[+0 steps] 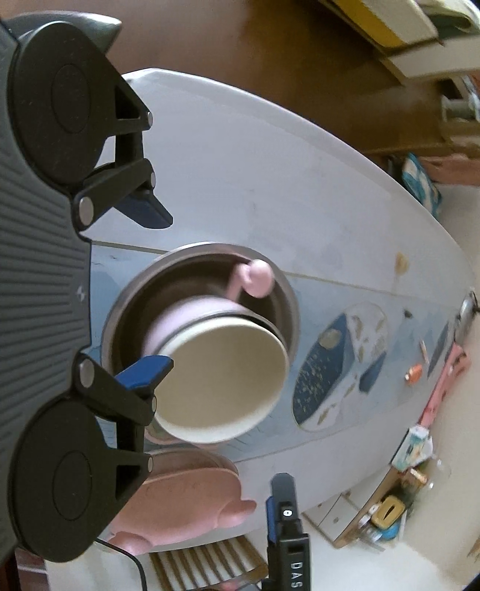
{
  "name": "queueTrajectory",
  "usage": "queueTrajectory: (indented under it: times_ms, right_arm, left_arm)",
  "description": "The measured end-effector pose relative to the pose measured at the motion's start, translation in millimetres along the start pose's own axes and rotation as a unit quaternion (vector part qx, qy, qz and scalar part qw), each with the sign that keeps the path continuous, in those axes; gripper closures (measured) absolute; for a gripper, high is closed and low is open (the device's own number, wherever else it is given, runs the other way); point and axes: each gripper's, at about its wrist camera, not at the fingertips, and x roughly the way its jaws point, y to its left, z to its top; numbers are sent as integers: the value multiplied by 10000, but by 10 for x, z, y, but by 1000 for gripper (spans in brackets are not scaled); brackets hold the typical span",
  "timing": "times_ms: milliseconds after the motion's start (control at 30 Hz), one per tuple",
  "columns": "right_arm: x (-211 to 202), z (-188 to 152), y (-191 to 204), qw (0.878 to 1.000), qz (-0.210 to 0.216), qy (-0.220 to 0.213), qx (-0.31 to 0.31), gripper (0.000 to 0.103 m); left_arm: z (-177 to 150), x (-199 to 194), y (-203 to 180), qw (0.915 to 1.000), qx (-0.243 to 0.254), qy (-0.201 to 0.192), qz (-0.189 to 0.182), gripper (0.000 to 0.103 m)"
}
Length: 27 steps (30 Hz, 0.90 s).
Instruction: Organize plates and bowls
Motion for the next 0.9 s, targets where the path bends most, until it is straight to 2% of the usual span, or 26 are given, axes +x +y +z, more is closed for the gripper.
queueTrajectory:
  times_ms: [300,367,467,700,833,900]
  right_arm:
    - [435,173,-67,9975,255,597,-275,39]
    - [529,187,-58,9962,294,735,-363,45]
    - [647,213,-37,9940,344,893,-523,51]
    - [862,278,21,9883,488,1189,-819,61]
    - [941,309,51,9850,578,1311,-963,71]
    - [973,323,58,9840,599,1343,-1010,72]
  left_arm:
    - [-172,136,129,9971,-739,168,-6,29]
    - [-202,167,149,9958,-889,221,-22,29]
    - [-237,222,161,9942,-1030,309,-11,39]
    - [-294,330,201,9886,-1449,398,-21,53]
    - [-301,376,213,9848,-1679,429,-73,61]
    - [-294,407,204,9834,-1751,461,-106,65]
